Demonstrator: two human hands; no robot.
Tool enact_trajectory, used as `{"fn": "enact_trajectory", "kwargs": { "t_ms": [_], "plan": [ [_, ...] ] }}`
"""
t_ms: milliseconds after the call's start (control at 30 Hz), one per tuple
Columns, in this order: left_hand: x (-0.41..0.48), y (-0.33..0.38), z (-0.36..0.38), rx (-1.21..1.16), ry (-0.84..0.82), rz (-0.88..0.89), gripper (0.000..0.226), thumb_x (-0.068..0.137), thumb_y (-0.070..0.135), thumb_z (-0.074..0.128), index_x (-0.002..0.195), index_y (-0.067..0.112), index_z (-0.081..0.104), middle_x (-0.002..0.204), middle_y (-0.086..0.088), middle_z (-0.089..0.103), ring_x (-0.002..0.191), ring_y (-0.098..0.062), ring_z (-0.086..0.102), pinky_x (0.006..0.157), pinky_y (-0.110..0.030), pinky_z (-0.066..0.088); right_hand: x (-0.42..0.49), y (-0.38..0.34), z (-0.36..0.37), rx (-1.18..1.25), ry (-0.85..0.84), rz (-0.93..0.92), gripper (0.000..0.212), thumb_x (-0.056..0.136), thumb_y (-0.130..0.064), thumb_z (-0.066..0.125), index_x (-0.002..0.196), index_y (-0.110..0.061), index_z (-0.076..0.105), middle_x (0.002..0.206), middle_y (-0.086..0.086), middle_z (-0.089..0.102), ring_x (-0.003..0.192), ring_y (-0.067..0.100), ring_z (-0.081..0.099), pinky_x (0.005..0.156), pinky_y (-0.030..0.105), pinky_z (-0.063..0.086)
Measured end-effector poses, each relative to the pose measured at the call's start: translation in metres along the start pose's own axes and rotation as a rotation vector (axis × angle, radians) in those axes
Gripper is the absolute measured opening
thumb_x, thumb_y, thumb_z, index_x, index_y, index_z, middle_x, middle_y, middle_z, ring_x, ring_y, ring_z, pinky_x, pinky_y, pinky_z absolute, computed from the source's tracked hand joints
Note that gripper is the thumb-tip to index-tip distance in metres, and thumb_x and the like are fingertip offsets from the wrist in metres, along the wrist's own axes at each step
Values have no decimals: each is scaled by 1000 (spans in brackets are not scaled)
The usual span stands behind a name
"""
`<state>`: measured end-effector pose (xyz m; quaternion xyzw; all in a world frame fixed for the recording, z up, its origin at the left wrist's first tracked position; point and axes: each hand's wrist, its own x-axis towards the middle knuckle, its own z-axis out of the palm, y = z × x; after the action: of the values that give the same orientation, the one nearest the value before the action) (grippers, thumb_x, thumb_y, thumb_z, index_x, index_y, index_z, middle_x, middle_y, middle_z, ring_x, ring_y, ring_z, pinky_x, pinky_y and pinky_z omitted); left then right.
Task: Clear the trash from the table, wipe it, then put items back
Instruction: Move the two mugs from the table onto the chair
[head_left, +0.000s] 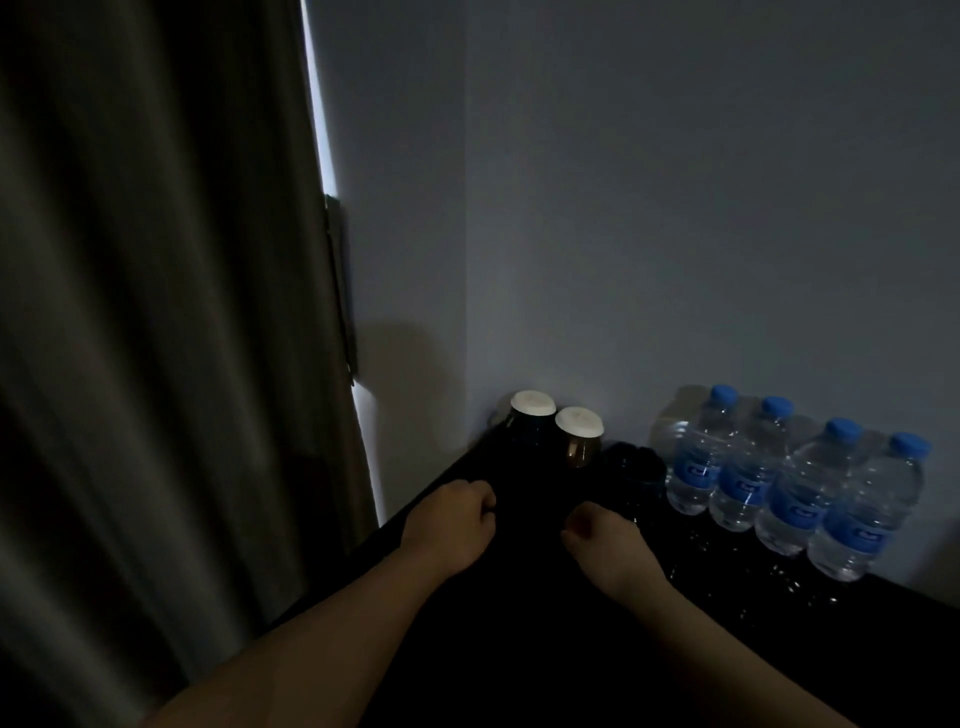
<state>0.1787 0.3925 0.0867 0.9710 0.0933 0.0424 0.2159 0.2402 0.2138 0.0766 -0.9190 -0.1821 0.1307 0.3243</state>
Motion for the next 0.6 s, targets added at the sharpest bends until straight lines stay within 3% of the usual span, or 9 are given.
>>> {"fn": "enact_trajectory", "kwargs": {
  "t_ms": [267,467,600],
  "plan": [
    [78,-90,11,-25,-153,57,27,91,22,48,115,20,60,119,-4,60,108,-22,57,89,-28,46,67,-26,51,84,55,223,17,93,-18,52,105,-9,59,102,5,61,95,19,58,80,27,44],
    [134,-128,16,-115,-267,84,25,89,17,52,112,14,63,112,-9,65,104,-25,60,89,-30,47,99,-30,79,231,73,403,16,94,-19,52,108,-15,58,100,0,59,87,10,55,61,11,41],
    [172,-131,31,-215,-301,41,21,87,14,55,105,13,65,104,-10,68,101,-28,63,90,-34,49,118,-20,75,300,149,489,14,94,-17,52,107,-16,58,99,1,61,78,8,57,57,11,43]
  ]
}}
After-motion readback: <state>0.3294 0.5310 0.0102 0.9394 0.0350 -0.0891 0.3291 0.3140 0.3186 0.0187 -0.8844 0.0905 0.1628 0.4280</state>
